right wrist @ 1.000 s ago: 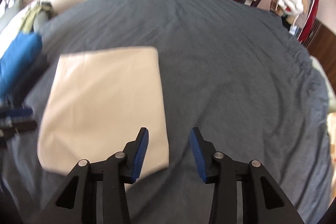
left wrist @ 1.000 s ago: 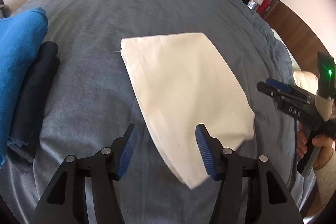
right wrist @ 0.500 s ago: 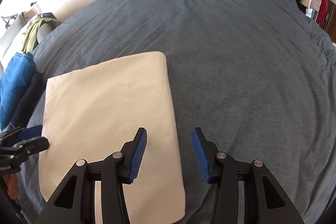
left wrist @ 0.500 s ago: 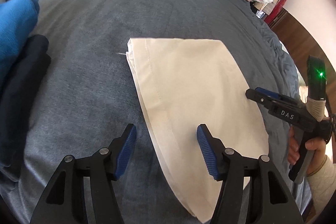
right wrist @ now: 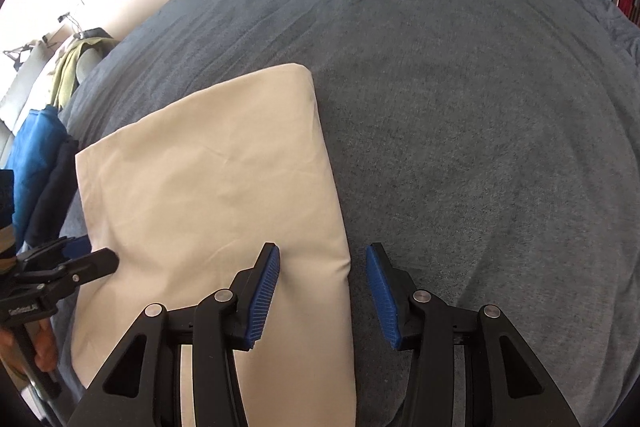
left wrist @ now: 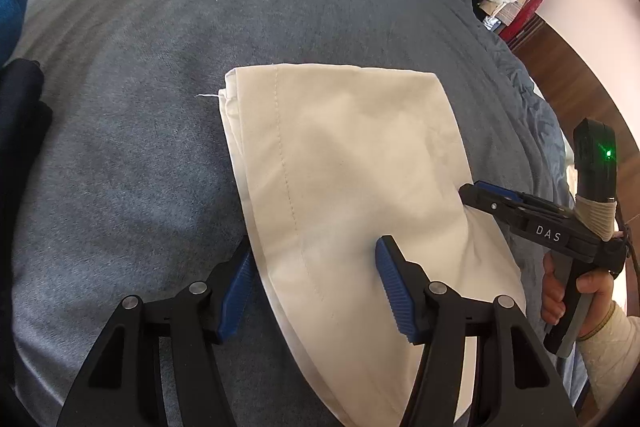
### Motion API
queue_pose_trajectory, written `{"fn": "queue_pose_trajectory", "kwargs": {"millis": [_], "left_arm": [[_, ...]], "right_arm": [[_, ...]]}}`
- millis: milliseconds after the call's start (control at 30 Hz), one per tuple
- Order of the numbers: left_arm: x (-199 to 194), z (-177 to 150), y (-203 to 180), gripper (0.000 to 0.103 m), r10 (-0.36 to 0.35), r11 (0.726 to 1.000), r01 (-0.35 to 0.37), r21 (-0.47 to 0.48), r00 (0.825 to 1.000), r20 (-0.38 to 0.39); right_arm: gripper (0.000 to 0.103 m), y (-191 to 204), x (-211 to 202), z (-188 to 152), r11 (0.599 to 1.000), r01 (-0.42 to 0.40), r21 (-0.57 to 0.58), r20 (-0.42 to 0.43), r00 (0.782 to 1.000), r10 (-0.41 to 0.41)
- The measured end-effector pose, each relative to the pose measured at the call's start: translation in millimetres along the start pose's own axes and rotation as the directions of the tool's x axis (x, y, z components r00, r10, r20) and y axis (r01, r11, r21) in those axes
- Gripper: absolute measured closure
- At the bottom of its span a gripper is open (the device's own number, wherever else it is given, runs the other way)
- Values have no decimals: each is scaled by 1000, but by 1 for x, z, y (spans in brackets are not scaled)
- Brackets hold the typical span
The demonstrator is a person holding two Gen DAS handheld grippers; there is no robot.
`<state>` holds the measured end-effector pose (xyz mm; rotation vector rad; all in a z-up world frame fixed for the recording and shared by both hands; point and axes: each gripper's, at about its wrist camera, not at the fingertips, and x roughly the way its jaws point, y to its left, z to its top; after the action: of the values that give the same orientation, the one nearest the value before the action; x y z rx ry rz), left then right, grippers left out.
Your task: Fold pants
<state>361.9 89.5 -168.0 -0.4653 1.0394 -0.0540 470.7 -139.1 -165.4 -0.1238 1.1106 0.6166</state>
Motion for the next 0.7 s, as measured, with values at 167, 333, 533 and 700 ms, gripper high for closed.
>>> {"fn": "queue_pose_trajectory", "kwargs": {"millis": [167, 333, 533, 700], "left_arm": [[8, 4, -3, 51, -22, 1000, 22, 5, 1000, -7], [14, 8, -5, 63, -62, 998, 62, 2, 998, -20], [9, 11, -3, 75, -80, 996, 79, -34, 997, -17], [-6, 10, 2, 86, -93, 995, 93, -24, 996, -6]], "right_arm": [[58, -6, 10, 0, 999, -30, 32, -18, 999, 30], [61, -15, 19, -1, 991, -71, 114, -22, 997, 74], [80, -14, 20, -1, 984, -62, 170, -15, 998, 65], [94, -8, -4, -2, 986, -15, 167, 34, 999, 9]]}}
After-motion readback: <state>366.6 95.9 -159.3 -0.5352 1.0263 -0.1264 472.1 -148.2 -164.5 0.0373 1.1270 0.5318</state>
